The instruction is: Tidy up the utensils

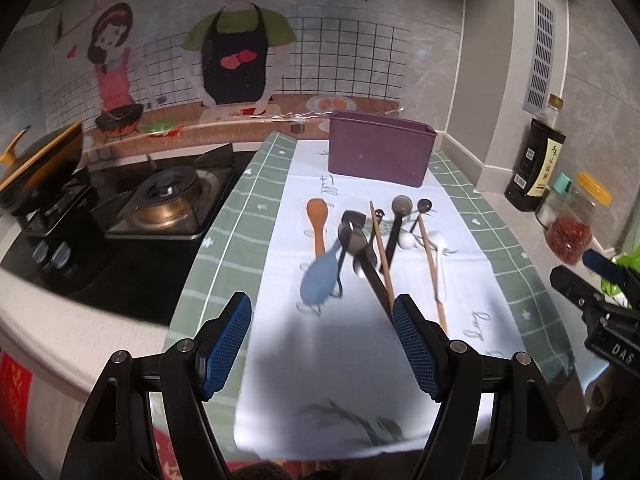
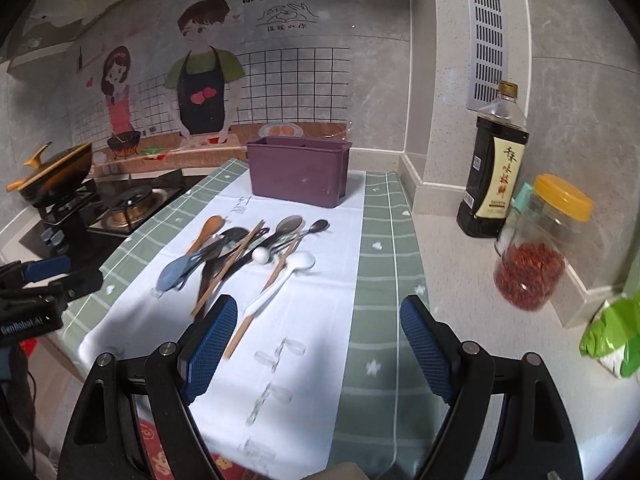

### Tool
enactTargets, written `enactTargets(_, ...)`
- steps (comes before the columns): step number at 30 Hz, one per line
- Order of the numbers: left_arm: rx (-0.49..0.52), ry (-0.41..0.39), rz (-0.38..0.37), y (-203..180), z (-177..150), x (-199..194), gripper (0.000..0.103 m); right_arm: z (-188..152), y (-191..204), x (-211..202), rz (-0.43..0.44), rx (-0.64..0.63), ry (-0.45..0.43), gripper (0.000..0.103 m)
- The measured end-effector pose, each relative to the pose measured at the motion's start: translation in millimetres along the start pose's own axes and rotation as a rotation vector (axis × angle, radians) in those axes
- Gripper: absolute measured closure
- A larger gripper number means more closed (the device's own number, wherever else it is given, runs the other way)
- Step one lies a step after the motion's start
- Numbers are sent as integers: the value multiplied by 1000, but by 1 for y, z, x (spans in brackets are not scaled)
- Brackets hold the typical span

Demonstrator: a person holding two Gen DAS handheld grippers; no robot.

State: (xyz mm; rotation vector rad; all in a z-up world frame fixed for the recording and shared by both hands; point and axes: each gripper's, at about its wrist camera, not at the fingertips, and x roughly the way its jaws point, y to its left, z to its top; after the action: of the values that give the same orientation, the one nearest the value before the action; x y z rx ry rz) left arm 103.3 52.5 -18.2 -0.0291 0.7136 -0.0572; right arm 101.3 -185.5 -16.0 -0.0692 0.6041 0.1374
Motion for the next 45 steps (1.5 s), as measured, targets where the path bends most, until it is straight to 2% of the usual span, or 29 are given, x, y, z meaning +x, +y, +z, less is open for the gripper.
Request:
enactTargets(3,-1,1,-3,10,13,18,29,15,3,23,10,-31,30,22)
enactTargets(9,-8,72,-80,26,41,69,29,39,6,70,13,-22,84,23)
enactTargets(12,-12,136,-136,23,54,96,29,43,5,89,2,-19,128,31)
enactTargets(15,-4,163,-169,16,64,115,29,46,2,104,-5,-11,174,40)
enactTargets(17,-8,193,-194,8,68,128,30,47,0,111,11,-15,217,52)
enactTargets(19,-47,236,-231,3,70,140,33,47,-4,115,3,-25,234,52)
enactTargets(21,-106,265,-257,2,72,152,41,48,-8,117,-14,-47,231,54)
enactTargets(23,-145,286,-247,2,70,158,43,50,-15,119,-14,-55,230,63)
enactTargets(30,-172,346,-162,-13,70,181,44,54,-39,128,11,-59,206,63)
enactTargets(37,-150,381,-45,-30,73,202,60,51,-50,138,39,-33,205,63)
enactTargets(41,-140,375,-51,-32,76,205,70,48,-53,143,74,-6,213,61)
enactTargets(45,-141,333,-90,-25,79,190,71,50,-48,148,130,11,222,60)
